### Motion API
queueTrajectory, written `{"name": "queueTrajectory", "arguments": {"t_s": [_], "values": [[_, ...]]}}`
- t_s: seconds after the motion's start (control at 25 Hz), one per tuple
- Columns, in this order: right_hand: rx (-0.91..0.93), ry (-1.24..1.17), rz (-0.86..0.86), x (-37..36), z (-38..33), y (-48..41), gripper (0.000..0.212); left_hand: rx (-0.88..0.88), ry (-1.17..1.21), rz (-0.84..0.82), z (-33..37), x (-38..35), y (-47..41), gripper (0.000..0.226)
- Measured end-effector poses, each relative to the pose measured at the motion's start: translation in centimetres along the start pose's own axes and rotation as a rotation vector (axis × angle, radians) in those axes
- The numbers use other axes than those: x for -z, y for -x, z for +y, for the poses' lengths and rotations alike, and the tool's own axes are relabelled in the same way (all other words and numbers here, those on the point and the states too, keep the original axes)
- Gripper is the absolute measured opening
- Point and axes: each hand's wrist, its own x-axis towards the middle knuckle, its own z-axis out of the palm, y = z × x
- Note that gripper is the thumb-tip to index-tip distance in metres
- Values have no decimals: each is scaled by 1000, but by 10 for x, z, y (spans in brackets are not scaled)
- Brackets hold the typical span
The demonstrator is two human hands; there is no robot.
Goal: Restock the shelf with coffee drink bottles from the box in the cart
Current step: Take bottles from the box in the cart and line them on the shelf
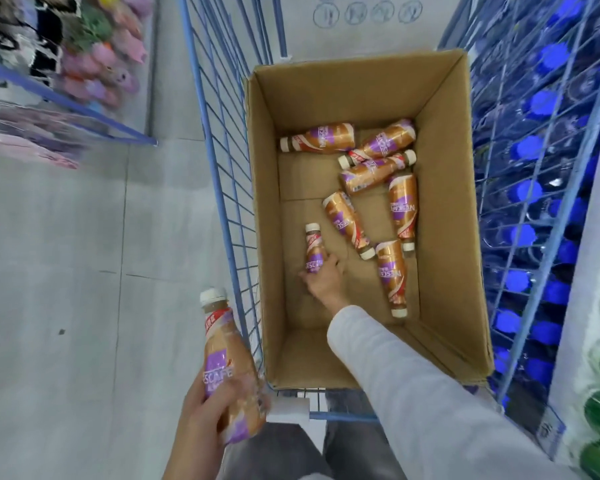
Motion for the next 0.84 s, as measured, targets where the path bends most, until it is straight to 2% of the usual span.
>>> {"name": "queueTrajectory", "arguments": {"t_s": [0.08,0.16,0.24,0.4,0.48,0.56,0.72,0.84], "values": [[-9,-105,-35,9,3,-1,83,-11,-24,-35,-2,0,0,71],[-21,-227,-109,28,4,13,80,-17,-36,-58,-2,-5,5,90],[17,-372,-151,62,-1,49,71,-55,-48,-80,2,-13,17,93],[113,-598,-193,142,-10,155,68,-203,-97,-172,21,-35,60,74],[184,-687,-207,185,-15,208,54,-298,-104,-241,34,-49,88,60],[268,-750,-148,224,-15,257,49,-391,-133,-320,45,-64,114,41],[432,-887,-24,280,-11,354,42,-536,-164,-434,57,-89,167,46],[532,-951,60,301,1,412,34,-681,-216,-548,63,-103,203,38]]}}
